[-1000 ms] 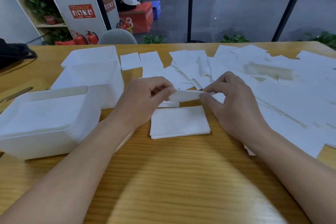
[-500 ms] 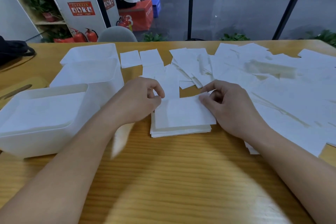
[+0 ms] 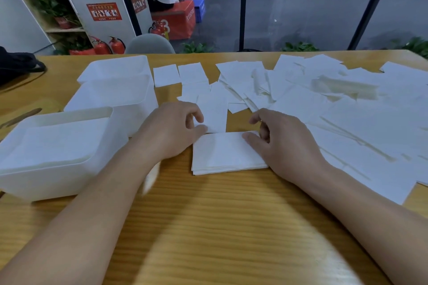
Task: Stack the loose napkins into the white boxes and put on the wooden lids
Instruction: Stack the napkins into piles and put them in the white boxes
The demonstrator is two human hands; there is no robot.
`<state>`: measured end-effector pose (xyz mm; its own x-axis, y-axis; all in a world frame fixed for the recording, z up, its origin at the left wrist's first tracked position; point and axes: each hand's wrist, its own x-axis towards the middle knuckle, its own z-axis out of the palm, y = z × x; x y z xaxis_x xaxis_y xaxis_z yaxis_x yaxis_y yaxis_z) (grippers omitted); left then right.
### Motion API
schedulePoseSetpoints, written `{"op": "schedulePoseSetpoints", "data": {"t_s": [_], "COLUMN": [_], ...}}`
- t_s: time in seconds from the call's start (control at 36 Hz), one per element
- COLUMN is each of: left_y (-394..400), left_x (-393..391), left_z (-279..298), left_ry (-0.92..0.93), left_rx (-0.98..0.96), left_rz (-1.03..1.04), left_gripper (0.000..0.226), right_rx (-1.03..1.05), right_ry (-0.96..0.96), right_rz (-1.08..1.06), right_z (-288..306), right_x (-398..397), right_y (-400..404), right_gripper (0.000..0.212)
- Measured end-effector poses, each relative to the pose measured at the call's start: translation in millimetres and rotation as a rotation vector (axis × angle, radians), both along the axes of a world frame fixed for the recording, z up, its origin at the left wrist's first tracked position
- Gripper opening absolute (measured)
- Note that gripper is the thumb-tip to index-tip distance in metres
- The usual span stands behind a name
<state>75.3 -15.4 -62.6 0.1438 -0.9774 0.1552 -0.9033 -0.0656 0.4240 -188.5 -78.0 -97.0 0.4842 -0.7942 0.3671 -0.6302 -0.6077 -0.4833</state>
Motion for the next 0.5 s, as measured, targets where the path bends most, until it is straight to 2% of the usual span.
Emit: {"op": "schedulePoseSetpoints", "data": {"t_s": [0.14,0.39,0.44,0.5], "left_y": [-5.5,-12.7,-12.9,-12.6], "left_x": [-2.1,2.2,2.0,0.6], "left_z": [-12.0,-18.8,-19.2,-18.2], "left_ry": [0.037,0.004,-0.013,0.012], "left_rx": [-0.034,-0.076,-0.088,-0.103], "left_rz": [-0.053,-0.062,-0.062,-0.076], "left_gripper": [0.027,0.011,0.011,0.012], "right_rx": [0.033,0.095,0.096,0.076], "right_ry": [-0.049,0.026,0.010,-0.013], "right_rz": [0.059,0.163,0.156,0.134], "right_z": [0.7,5.2,4.3,3.2], "right_x": [0.1,-1.4,-2.2,-2.7], "right_y": [-2.5,3.1,2.9,2.5], "right_gripper": [0.017,0.006,0.009,0.023]}}
